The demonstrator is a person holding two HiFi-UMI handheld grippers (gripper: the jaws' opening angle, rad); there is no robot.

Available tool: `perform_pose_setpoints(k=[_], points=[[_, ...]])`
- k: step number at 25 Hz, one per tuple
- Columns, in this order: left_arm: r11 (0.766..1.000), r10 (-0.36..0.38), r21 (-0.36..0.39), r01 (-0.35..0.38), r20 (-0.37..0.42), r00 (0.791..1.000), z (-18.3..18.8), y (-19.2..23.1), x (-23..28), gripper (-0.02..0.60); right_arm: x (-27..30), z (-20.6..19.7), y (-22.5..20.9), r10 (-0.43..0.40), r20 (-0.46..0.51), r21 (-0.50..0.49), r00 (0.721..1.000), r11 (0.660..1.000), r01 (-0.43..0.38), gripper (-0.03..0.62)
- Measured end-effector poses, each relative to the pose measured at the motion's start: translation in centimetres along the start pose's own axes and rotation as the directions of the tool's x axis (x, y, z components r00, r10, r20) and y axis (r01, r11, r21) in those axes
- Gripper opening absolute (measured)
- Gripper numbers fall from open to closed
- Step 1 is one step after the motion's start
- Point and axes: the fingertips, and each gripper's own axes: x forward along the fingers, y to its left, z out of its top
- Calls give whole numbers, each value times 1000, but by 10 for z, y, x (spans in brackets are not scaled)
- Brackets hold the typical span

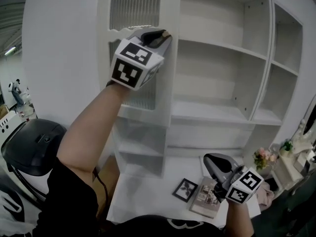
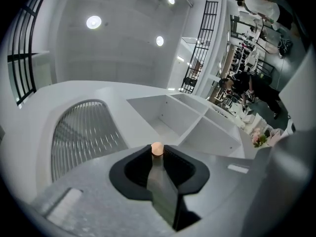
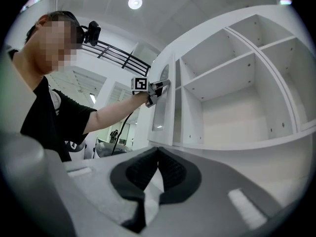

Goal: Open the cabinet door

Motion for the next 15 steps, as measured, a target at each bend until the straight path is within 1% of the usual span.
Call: perform_pose_setpoints(k=[6, 15], points=[[999, -40, -8, 40, 22, 999, 14, 0, -17, 75, -8, 22, 34, -33, 24, -48, 999, 998, 34, 3], [995, -83, -43, 85, 43, 996, 26, 1, -42, 75, -16, 25, 76, -101, 35, -54, 994, 993, 103, 3]])
